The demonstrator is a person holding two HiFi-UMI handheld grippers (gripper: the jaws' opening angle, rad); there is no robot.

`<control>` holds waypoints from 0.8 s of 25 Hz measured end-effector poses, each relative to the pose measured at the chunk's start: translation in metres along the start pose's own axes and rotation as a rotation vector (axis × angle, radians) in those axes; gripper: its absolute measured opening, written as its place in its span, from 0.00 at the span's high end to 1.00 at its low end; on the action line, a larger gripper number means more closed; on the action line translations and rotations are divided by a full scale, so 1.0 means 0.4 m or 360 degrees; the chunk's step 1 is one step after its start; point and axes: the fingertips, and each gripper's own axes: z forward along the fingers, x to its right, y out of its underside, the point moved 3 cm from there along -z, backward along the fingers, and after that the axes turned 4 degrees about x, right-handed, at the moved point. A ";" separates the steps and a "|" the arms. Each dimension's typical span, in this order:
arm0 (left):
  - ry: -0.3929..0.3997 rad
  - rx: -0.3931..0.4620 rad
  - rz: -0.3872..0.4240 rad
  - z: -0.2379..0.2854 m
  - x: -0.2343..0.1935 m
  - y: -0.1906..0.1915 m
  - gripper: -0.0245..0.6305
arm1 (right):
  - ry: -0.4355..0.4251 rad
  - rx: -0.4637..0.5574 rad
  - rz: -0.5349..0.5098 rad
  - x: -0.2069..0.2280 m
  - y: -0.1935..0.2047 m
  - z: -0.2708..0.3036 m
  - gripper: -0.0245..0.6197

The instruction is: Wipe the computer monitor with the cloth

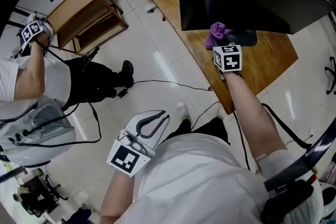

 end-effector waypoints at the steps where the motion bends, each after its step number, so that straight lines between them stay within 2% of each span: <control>1: -0.0003 0.0002 -0.0004 -0.003 -0.002 0.001 0.86 | -0.0010 -0.0001 -0.0003 -0.012 -0.002 0.002 0.88; 20: -0.0131 0.0037 -0.0050 -0.064 -0.037 0.031 0.86 | -0.0268 0.0015 -0.0128 -0.236 -0.049 0.076 0.88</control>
